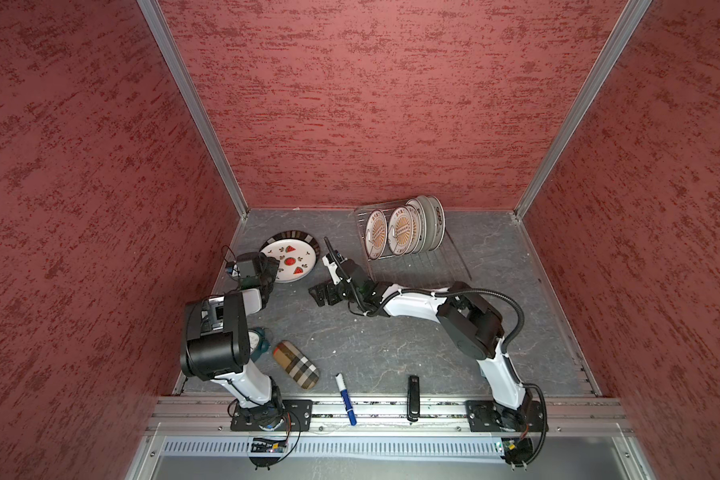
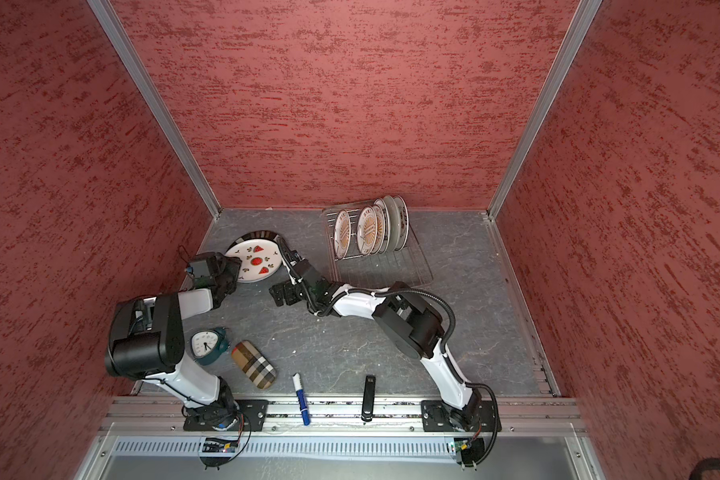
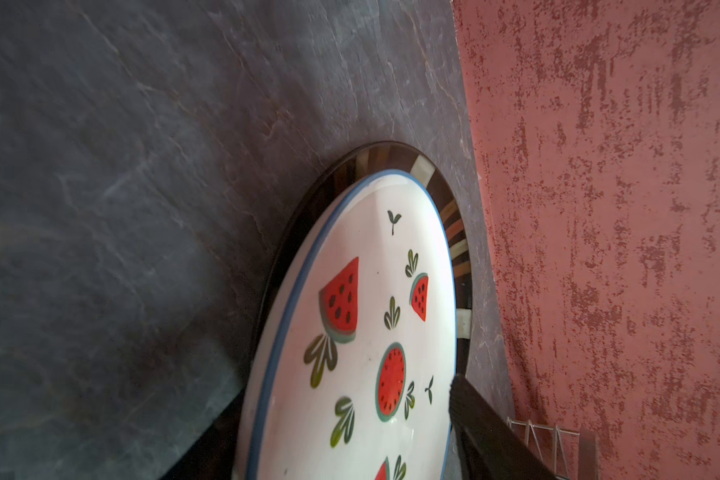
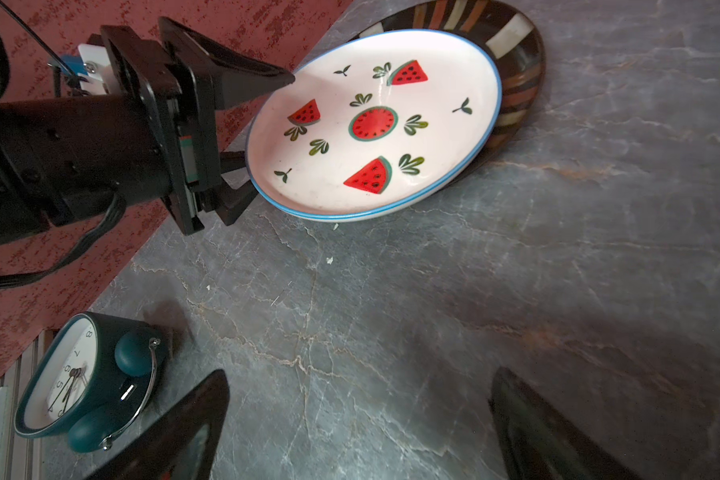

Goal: Unload the plates from the dish rack
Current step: 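Open the left gripper and draw it back from the stacked plates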

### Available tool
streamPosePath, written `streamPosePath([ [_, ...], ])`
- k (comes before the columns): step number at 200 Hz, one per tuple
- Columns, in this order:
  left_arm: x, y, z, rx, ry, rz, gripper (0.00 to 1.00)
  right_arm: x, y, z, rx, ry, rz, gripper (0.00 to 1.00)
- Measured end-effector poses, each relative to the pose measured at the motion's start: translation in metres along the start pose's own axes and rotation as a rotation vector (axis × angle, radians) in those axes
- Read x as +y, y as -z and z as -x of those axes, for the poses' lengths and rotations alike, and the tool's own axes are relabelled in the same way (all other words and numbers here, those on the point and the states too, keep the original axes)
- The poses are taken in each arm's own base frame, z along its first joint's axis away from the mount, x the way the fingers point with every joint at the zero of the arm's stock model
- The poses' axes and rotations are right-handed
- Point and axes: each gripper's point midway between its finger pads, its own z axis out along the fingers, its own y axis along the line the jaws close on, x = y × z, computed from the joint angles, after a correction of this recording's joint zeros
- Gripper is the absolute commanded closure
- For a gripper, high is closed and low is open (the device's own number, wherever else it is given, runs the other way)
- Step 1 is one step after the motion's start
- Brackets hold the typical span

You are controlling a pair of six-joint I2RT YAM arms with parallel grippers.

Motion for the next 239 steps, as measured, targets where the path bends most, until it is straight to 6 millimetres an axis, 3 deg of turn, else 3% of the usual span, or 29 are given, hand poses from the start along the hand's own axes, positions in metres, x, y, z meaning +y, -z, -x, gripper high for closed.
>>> streamPosePath([
  [36,0.007,0.003,-0.004,-0.011,-0.035,0.07,0.27,-0.001,0.0,-0.002,0.002,0.0,-0.001,0.01],
  [108,-0.007,0.001,0.003,-0.031,-0.065,0.075,0.27,-0.001,0.0,-0.002,0.003,-0.001,-0.001,0.01],
  [160,-0.005,0.004,0.005,-0.061,-0.073,0.096,0.25,-0.005,0.0,-0.002,-0.004,-0.001,-0.022,0.01],
  [183,-0.014,0.025,-0.001,-0.107,-0.122,0.095,0.23,-0.006,0.006,-0.008,0.001,0.032,-0.034,0.01],
  [204,-0.041,0.051,-0.01,-0.14,-0.169,0.03,0.23,-0.004,0.019,-0.008,-0.009,0.063,-0.027,0.01],
  [218,-0.052,0.066,-0.011,-0.159,-0.177,-0.013,0.22,0.002,0.031,-0.003,-0.032,0.09,-0.013,0.01],
  [239,-0.053,0.086,-0.016,-0.179,-0.195,-0.052,0.15,0.017,0.051,0.01,-0.082,0.133,0.019,0.01],
])
